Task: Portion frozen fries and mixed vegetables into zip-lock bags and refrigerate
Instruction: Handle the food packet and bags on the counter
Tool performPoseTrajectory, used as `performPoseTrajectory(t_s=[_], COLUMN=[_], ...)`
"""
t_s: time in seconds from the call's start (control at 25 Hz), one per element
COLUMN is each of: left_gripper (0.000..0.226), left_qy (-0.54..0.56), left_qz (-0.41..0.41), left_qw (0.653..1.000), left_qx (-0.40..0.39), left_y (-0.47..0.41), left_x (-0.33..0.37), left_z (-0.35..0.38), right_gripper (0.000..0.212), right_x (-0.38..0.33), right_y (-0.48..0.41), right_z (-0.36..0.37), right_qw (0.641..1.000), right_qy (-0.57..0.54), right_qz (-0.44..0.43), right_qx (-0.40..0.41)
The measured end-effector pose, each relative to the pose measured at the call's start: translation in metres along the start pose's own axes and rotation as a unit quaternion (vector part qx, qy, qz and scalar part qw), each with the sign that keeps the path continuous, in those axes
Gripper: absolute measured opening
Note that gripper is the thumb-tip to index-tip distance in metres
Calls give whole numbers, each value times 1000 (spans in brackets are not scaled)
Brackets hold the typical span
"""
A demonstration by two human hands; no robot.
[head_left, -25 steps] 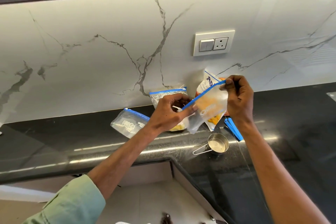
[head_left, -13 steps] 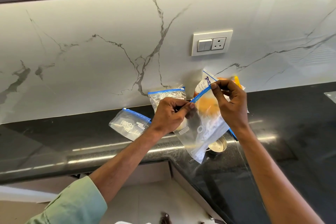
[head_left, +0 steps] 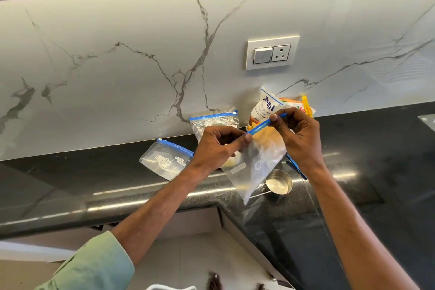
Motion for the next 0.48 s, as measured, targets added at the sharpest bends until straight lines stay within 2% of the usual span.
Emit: performPoseTrajectory(t_s=[0.08,0.2,0.32,0.48], left_gripper=[25,28,21,12], left_qy=[25,49,111,167], left_qz=[-15,-61,-126,-160], left_qw=[999,994,976,960], left_qx=[-23,-71,-138,-160], left_y=[-1,-4,-2,2], left_x=[-3,-8,-14,-19], left_z=[-1,1,9,12], right_gripper=[8,12,4,4], right_x=[8,11,8,7], right_y=[-1,-3,-6,-6], right_z=[-4,-1,5,8], right_qw=[1000,1000,1000,1000], right_qy=[-4,-4,-19,-10], right_qz=[11,9,1,-15], right_qx=[19,19,22,24])
Point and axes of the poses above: each hand's wrist, its own y-axis away from the middle knuckle, its own z-axis out of the palm, x = y × z, the point moved 7 cm from there along -y, towards the middle knuckle, and after that the axes turned 15 degrees about -z, right-handed, at the moved point
